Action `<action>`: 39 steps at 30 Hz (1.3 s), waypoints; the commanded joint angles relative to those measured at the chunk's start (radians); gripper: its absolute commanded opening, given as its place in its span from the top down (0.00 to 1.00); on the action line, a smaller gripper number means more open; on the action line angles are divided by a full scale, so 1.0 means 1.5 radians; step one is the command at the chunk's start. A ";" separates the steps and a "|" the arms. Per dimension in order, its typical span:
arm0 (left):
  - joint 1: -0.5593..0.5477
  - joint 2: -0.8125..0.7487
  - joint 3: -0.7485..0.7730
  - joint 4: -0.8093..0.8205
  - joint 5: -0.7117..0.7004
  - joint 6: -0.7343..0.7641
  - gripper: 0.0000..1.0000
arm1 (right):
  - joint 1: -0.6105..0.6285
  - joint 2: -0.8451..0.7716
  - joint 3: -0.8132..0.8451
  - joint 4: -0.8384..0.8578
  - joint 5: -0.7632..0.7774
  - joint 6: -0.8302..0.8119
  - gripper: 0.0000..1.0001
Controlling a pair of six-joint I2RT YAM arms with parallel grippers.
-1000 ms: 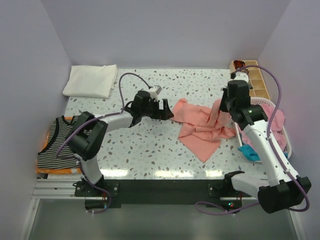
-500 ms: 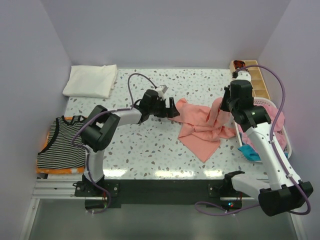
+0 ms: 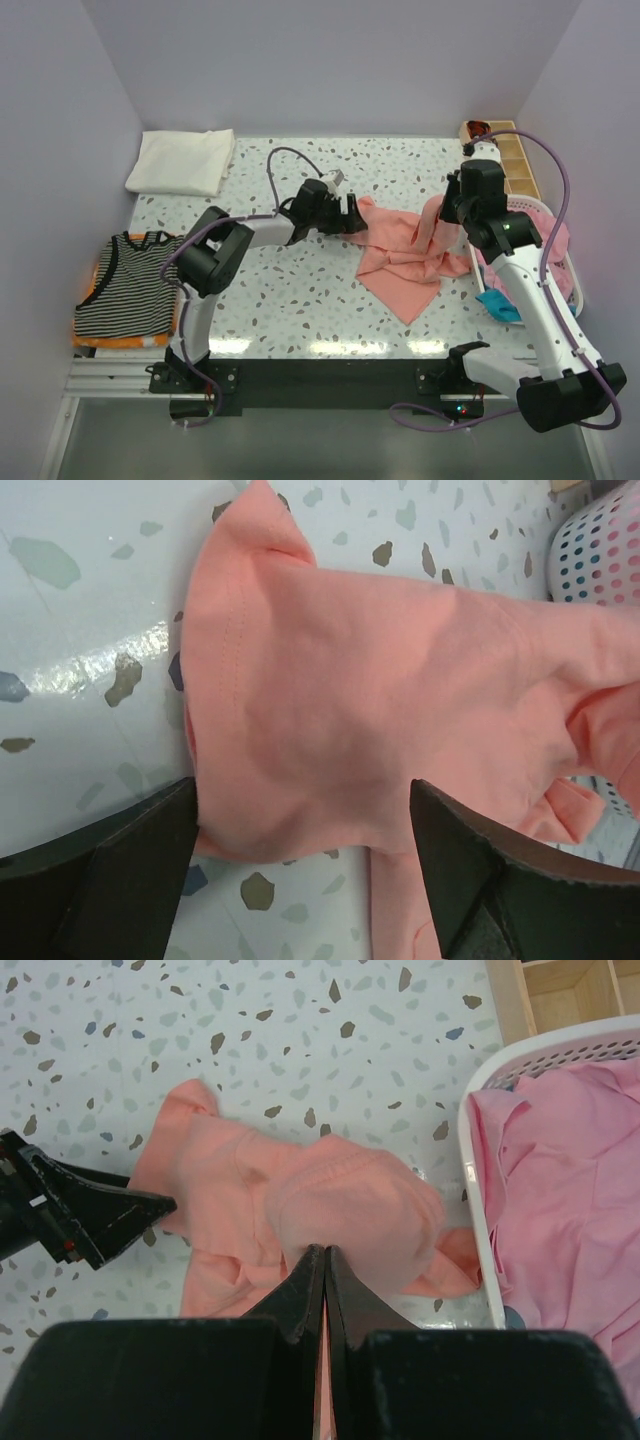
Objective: Fold and stack the t-shirts
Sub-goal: Flatten out the tshirt
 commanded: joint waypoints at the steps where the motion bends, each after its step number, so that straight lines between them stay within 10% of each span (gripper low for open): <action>1: -0.007 0.055 0.022 -0.016 0.010 0.002 0.24 | 0.000 -0.014 0.022 0.009 -0.016 -0.002 1.00; 2: -0.008 0.058 0.024 -0.002 0.020 -0.002 0.61 | 0.002 -0.015 0.022 0.009 -0.017 0.000 1.00; 7: -0.008 0.042 0.051 -0.018 0.023 0.015 1.00 | 0.002 -0.015 0.016 0.008 -0.019 -0.002 1.00; 22: 0.184 -0.208 0.485 -0.354 0.018 0.182 1.00 | 0.000 -0.054 0.001 0.031 -0.132 -0.037 1.00; 32: 0.253 -0.397 0.572 -0.433 -0.044 0.221 1.00 | 0.001 0.050 0.044 0.121 -0.238 -0.019 1.00; 39: 0.253 -0.502 0.422 -0.406 0.038 0.186 1.00 | 0.000 0.110 0.063 0.134 -0.229 -0.004 1.00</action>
